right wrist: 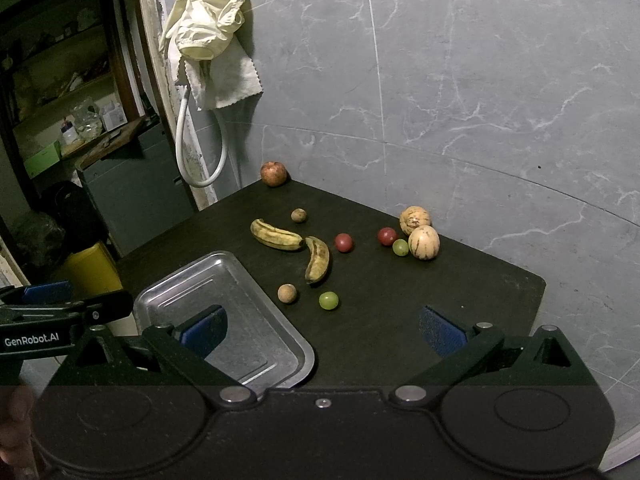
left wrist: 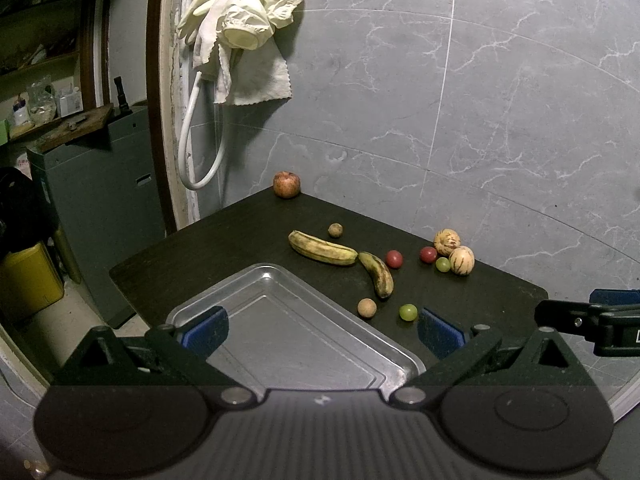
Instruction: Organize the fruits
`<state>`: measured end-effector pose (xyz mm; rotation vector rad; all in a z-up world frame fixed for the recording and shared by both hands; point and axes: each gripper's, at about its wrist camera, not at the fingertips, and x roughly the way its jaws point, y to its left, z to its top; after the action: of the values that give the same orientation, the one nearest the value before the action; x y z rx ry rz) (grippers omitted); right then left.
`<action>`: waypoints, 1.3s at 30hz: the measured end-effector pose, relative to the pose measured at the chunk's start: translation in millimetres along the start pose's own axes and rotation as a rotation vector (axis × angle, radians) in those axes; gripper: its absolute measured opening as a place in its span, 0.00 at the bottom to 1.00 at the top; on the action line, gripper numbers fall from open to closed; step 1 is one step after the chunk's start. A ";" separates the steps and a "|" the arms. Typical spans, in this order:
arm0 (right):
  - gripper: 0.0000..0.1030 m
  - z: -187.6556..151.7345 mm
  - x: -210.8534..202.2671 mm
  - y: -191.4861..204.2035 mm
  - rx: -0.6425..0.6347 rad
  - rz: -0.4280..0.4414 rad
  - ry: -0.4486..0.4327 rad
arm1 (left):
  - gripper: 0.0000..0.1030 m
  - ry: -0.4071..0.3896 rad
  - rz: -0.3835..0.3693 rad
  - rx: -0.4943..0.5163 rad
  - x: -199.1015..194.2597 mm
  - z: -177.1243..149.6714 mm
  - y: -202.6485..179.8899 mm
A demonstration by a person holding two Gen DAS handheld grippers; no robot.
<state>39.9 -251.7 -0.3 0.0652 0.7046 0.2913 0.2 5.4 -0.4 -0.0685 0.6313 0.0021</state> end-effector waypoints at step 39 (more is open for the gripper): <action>0.99 1.8 1.7 -0.9 0.001 -0.001 0.000 | 1.00 0.006 0.001 -0.004 0.6 -1.1 -0.1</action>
<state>42.5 -252.0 -0.1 0.0660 0.7051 0.2903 0.1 5.3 -1.6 -0.0718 0.6378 0.0037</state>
